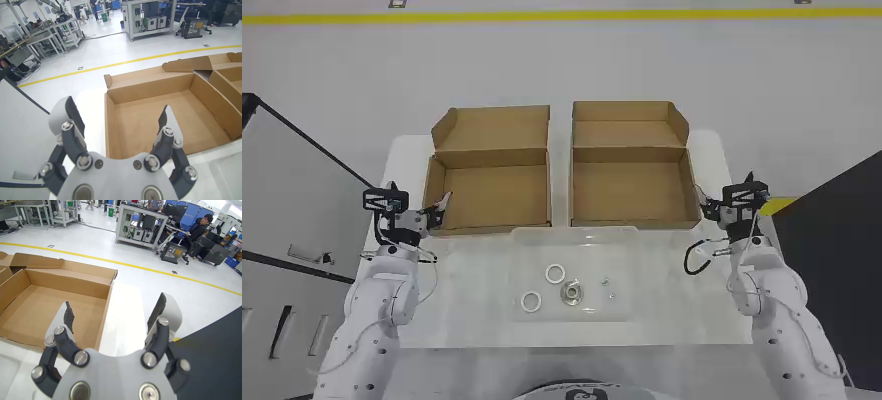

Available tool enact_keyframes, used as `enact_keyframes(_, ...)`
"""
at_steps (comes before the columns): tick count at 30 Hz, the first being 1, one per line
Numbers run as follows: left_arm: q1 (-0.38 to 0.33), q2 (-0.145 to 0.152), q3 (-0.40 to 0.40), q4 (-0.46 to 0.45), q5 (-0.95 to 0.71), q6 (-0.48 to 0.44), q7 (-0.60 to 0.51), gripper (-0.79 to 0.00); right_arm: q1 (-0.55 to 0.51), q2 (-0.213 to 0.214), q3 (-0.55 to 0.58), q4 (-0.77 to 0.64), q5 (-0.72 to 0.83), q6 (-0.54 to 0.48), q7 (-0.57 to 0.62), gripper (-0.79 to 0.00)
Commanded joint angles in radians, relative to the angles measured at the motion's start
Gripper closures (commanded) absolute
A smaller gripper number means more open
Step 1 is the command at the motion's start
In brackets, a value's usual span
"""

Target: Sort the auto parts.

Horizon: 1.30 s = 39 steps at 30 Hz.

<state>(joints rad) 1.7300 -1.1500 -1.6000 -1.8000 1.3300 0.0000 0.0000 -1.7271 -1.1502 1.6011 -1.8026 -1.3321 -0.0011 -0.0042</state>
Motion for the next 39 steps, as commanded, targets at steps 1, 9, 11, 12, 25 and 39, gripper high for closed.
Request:
enact_keyframes(1,0.0,0.0,0.0,0.0,0.0,0.0,0.0,-0.785,0.005,0.0,-0.003,-0.01,-0.009,-0.017,-0.005,-0.785)
enact_keyframes(9,0.0,0.0,0.0,0.0,0.0,0.0,0.0,-0.785,0.012,0.016,0.037,-0.129,-0.032,-0.252,0.074,-0.785)
enact_keyframes(11,0.0,0.0,0.0,0.0,0.0,0.0,0.0,-0.785,0.015,0.022,0.061,-0.17,-0.03,-0.33,0.105,-0.785)
enact_keyframes(12,0.0,0.0,0.0,0.0,0.0,0.0,0.0,-0.785,0.018,0.025,0.072,-0.188,-0.019,-0.369,0.122,-0.785)
enact_keyframes(25,0.0,0.0,0.0,0.0,0.0,0.0,0.0,-0.785,0.134,0.066,0.117,-0.336,0.106,-0.809,0.501,-0.785)
enact_keyframes(39,0.0,0.0,0.0,0.0,0.0,0.0,0.0,-0.785,0.369,0.113,-0.075,-0.375,0.304,-0.942,0.881,-0.785)
